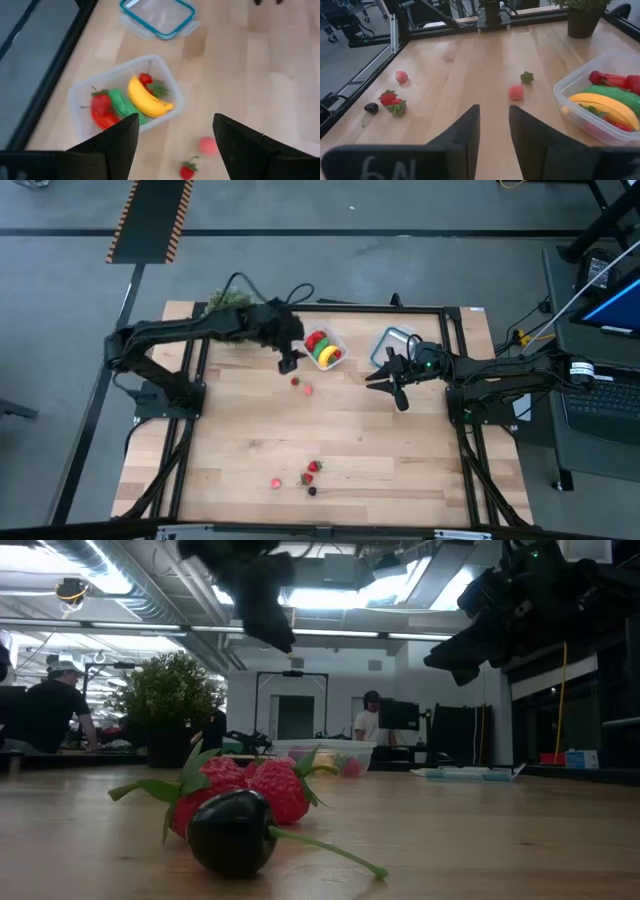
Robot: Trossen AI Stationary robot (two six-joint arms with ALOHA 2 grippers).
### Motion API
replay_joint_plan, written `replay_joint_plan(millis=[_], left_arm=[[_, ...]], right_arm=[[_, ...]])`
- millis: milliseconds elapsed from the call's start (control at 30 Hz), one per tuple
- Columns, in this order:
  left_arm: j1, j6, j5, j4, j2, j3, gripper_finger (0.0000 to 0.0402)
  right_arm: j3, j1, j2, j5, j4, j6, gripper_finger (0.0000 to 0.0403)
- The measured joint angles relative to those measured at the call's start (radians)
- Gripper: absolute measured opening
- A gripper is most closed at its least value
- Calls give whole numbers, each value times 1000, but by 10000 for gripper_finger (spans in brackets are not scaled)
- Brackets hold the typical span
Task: Pick and placing Produce into tupperware
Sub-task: Put the top red strawberry into the transparent container
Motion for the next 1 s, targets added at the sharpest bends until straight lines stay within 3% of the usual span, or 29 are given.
replay_joint_plan(millis=[400,667,833,1000], left_arm=[[-116,-61,-7,513,-287,-485,247],[-192,-106,-6,869,-375,-746,247],[-221,-115,-23,1001,-379,-845,247],[-245,-118,-33,1018,-378,-873,247]], right_arm=[[0,25,0,-9,1,20,106],[0,76,0,-8,14,-3,106],[0,100,1,-8,35,-4,106],[0,118,1,-8,49,-4,106]])
